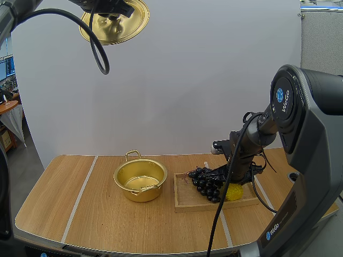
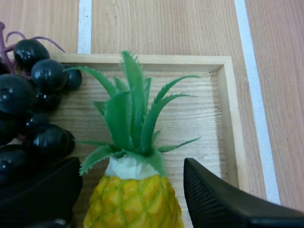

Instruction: Open the pot, put the pineapple inside, and close it

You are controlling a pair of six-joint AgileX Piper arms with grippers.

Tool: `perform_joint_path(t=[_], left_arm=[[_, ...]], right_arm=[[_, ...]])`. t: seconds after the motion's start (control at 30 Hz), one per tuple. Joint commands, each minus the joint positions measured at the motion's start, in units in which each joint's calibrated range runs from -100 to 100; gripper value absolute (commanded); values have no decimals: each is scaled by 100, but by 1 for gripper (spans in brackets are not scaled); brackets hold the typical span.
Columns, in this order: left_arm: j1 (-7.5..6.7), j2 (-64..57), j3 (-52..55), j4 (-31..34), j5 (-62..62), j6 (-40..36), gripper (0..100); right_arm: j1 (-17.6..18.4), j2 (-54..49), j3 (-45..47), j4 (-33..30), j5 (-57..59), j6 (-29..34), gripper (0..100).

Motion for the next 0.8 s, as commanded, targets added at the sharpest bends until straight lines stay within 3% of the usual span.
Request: perform_joint_path(t=[0.0,0.77], left_arm=[[-19,-57,-40,-33,-151,-36,0],[-19,-57,-40,-33,-151,-36,0]], right_arm=[[-23,-5,-30,-19,-86,-32,100],[-23,341,-15,57,137,-32,100]])
